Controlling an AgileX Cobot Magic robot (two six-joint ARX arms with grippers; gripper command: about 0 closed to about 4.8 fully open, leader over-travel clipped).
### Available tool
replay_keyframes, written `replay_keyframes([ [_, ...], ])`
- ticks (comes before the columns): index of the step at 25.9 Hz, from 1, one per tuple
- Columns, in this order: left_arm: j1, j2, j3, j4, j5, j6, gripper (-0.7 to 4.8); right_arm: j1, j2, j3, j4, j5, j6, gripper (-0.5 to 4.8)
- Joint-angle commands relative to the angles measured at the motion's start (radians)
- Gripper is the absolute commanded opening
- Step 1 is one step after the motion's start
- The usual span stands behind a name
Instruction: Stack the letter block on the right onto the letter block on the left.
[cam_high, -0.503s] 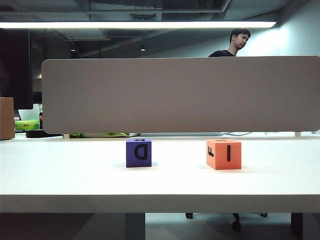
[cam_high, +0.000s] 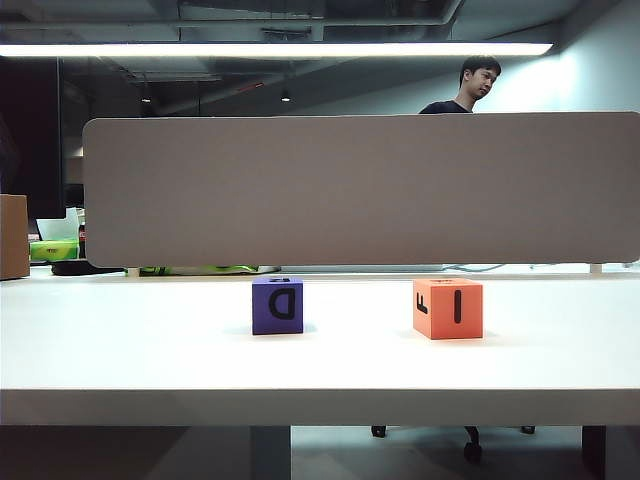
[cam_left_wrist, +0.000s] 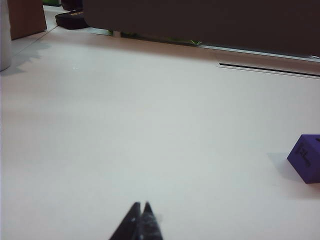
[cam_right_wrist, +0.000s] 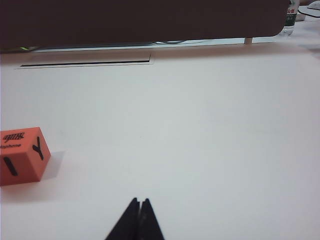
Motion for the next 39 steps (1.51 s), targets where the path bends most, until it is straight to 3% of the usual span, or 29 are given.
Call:
replay_keyframes([
  [1, -0.001, 0.001, 0.003, 0.014, 0.004, 0.0, -0.02, -0.001, 0.0, -0.003, 0.015, 0.009, -0.089, 0.22],
  [4, 0.0, 0.001, 0.002, 0.021, -0.03, -0.006, -0.05, -0.001, 0.0, -0.003, 0.015, 0.007, -0.089, 0.22],
  [6, -0.001, 0.001, 0.005, 0.029, -0.011, -0.106, -0.04, 0.0, 0.0, -0.003, 0.018, -0.008, -0.055, 0.22],
  [9, -0.001, 0.001, 0.023, 0.045, 0.146, -0.178, -0.04, 0.0, -0.001, -0.003, 0.04, -0.096, 0.127, 0.22],
  [13, -0.002, 0.002, 0.082, 0.077, 0.442, -0.18, -0.04, 0.0, -0.001, 0.0, 0.122, -0.272, 0.412, 0.22],
  [16, -0.001, 0.002, 0.106, 0.047, 0.457, -0.174, -0.04, -0.001, -0.001, 0.032, 0.162, -0.352, 0.555, -0.09],
  [18, -0.001, 0.004, 0.113, 0.034, 0.483, -0.14, -0.04, 0.0, 0.0, 0.096, 0.117, -0.367, 0.582, -0.1],
  [24, -0.001, 0.009, 0.114, 0.002, 0.518, -0.107, -0.04, 0.0, 0.086, 0.441, -0.238, -0.391, 0.424, -0.1],
  [28, -0.001, 0.009, 0.114, 0.002, 0.517, -0.108, -0.04, 0.006, 0.433, 0.832, -0.486, -0.518, 0.239, -0.1],
  [32, -0.001, 0.009, 0.115, 0.002, 0.512, -0.108, -0.05, 0.042, 0.767, 1.162, -0.665, -0.512, 0.129, -0.09],
  [35, -0.001, 0.011, 0.116, 0.002, 0.52, -0.108, -0.04, 0.113, 0.971, 1.337, -0.715, -0.473, 0.081, 0.06],
  [39, -0.001, 0.027, 0.119, 0.001, 0.555, -0.108, -0.04, 0.222, 1.179, 1.448, -0.707, -0.46, 0.053, 0.14],
])
